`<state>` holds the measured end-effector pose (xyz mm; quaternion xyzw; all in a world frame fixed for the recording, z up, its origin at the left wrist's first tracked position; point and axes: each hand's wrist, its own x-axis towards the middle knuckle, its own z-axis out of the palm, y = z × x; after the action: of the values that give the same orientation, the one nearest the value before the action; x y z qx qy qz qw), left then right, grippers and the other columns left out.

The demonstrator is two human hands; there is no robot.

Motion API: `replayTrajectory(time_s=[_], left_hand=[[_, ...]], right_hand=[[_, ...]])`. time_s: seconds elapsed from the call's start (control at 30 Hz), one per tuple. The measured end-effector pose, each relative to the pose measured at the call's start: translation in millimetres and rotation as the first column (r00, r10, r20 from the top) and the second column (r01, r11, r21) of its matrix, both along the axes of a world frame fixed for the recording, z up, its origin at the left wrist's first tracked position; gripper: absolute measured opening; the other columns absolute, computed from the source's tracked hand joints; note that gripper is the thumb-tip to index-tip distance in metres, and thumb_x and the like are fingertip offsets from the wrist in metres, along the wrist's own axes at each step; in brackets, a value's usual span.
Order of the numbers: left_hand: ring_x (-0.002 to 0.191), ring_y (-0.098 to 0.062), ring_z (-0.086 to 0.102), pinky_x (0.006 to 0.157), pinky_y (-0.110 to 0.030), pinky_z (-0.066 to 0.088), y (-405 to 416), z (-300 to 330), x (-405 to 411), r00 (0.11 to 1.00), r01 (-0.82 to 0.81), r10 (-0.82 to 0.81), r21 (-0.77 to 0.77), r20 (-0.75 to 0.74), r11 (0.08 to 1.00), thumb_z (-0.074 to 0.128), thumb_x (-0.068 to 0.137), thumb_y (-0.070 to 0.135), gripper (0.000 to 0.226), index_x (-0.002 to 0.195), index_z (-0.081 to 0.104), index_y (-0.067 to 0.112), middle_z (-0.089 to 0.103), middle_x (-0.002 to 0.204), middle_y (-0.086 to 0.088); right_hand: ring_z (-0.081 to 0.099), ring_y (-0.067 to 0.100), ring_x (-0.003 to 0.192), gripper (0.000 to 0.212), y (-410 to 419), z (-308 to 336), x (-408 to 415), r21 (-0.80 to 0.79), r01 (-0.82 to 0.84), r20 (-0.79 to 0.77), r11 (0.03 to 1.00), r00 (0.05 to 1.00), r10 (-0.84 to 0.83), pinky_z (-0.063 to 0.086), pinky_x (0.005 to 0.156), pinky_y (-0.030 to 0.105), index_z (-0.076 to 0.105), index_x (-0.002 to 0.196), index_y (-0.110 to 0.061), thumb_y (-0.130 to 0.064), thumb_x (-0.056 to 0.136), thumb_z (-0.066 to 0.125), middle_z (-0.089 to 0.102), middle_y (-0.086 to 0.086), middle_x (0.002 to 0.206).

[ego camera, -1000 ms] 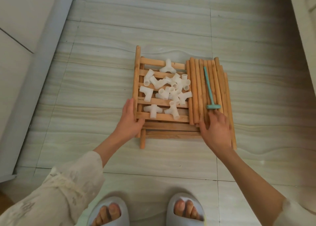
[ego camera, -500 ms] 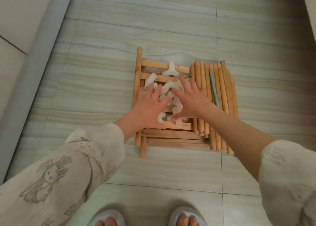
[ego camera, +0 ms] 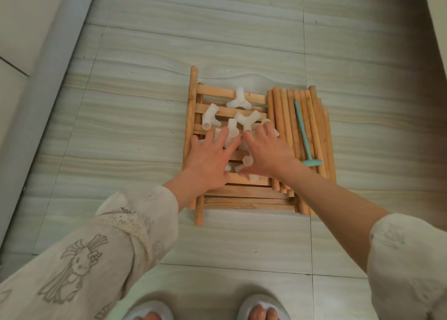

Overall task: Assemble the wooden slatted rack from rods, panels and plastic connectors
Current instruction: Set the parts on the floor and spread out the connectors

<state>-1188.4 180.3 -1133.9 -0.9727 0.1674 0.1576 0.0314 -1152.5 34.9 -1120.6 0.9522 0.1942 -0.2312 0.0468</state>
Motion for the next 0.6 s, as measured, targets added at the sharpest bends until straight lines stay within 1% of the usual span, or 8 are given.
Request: replayTrajectory(time_s=[0.1,0.2,0.33,0.43,0.6], left_hand=[[0.127,-0.032,0.029,0.086,-0.042,0.046,2,-2,3,0.999,-0.042,0.042,-0.063,-0.013,0.997,0.059,0.083,0.036,0.087,0.147,0.001,0.030,0.009,0.147,-0.008],[0.124,-0.031,0.031,0.077,-0.036,0.050,-3,-3,2,0.995,-0.098,0.097,-0.056,-0.025,0.994,0.062,0.084,0.027,0.084,0.147,0.006,0.026,0.007,0.145,-0.010],[0.118,-0.030,0.037,0.071,-0.033,0.053,-9,-9,2,0.988,-0.140,0.143,-0.047,0.060,0.989,0.065,0.087,0.023,0.078,0.145,0.013,0.024,0.015,0.140,-0.011],[0.118,-0.030,0.037,0.071,-0.032,0.051,-11,-11,-1,0.980,-0.169,0.176,-0.075,0.094,0.983,0.062,0.089,0.021,0.074,0.145,0.014,0.025,0.017,0.141,-0.011],[0.119,-0.028,0.037,0.073,-0.031,0.051,-5,-12,-5,0.978,-0.146,0.165,-0.149,0.128,0.978,0.060,0.090,0.021,0.064,0.142,0.021,0.025,0.022,0.142,-0.008]], right_hand=[[0.016,0.032,0.136,0.077,1,-1,-1,0.051,0.028,0.029,0.998,0.999,-0.029,0.043,0.096,0.038,0.033,0.133,-0.017,-0.047,0.074,0.072,0.033,0.010,0.137],[0.020,0.031,0.132,0.075,-2,-2,-2,0.080,0.052,0.025,0.995,0.998,-0.054,0.044,0.094,0.037,0.032,0.137,-0.022,-0.040,0.077,0.073,0.035,0.008,0.134],[0.020,0.035,0.131,0.073,-5,-3,-4,0.071,0.077,0.007,0.995,0.997,-0.077,0.041,0.098,0.039,0.032,0.139,-0.028,-0.040,0.079,0.071,0.035,0.009,0.136],[0.019,0.033,0.132,0.063,-6,-4,-6,0.101,0.110,-0.012,0.989,0.994,-0.109,0.038,0.101,0.039,0.040,0.136,-0.028,-0.038,0.081,0.069,0.036,0.008,0.136],[0.018,0.028,0.133,0.053,-10,-9,-19,0.251,0.222,-0.022,0.942,0.974,-0.224,0.031,0.106,0.036,0.046,0.134,-0.025,-0.024,0.085,0.066,0.040,0.006,0.135]])
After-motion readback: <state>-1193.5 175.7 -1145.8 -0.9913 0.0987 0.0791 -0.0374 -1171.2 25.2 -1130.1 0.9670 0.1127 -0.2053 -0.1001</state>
